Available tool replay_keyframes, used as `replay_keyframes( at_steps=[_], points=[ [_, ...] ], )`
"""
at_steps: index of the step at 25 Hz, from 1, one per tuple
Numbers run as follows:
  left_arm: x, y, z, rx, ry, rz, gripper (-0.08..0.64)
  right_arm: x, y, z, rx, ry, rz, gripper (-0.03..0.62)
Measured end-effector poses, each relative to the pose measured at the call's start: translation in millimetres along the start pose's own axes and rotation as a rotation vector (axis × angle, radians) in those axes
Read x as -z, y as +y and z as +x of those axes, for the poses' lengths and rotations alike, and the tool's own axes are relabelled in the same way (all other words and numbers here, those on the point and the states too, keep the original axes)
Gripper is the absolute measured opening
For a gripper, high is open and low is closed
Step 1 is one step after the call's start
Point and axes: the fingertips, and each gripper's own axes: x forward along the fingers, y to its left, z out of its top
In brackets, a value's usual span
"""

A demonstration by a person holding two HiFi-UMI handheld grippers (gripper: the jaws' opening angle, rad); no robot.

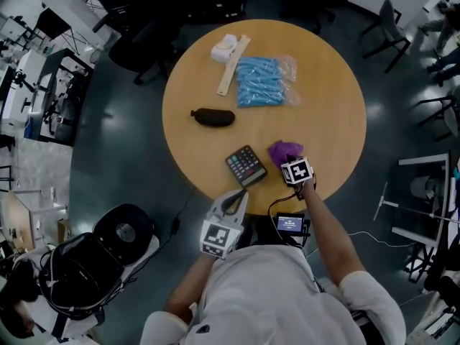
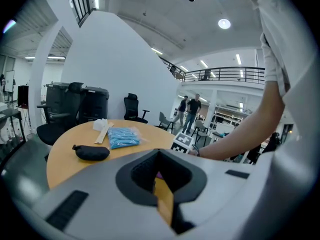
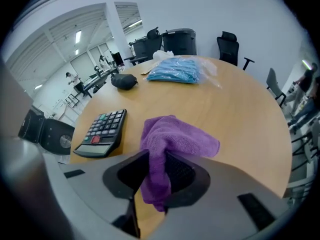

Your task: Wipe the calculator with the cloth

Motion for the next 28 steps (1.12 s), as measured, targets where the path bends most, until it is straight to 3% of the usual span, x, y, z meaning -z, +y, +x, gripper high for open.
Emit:
replay_keyframes(
  at_steps=[5, 9, 13, 17, 22, 25, 28],
  points=[
    [-5, -2, -1, 0.010, -0.024, 0.002, 0.008, -5, 5, -27, 0.010, -0.054, -0.002, 0.133],
    [-14, -2, -3, 0.005, -0.044, 0.016, 0.008, -22, 11, -68, 0.004, -0.159, 0.005, 0.132],
    [-29, -1, -8, -0.013, -0.084, 0.014, 0.008, -55, 19, -143, 0.007, -0.378, 0.025, 0.128],
    [-58, -4, -18, -0.038, -0.136, 0.017, 0.008, -91, 36, -242, 0.027, -0.699, 0.013, 0.072],
    [-101, -22, -45, -0.057, -0.204, 0.048, 0.008, -98, 69, -361, 0.162, -1.082, -0.023, 0.049],
    [-105, -26, -46, -0.075, -0.224, 0.051, 0.008, -82, 80, -386, 0.217, -1.187, 0.007, 0.031],
    [-96, -21, -44, -0.120, -0.227, 0.021, 0.008, -65, 87, -375, 0.207, -1.165, 0.032, 0.017]
  ],
)
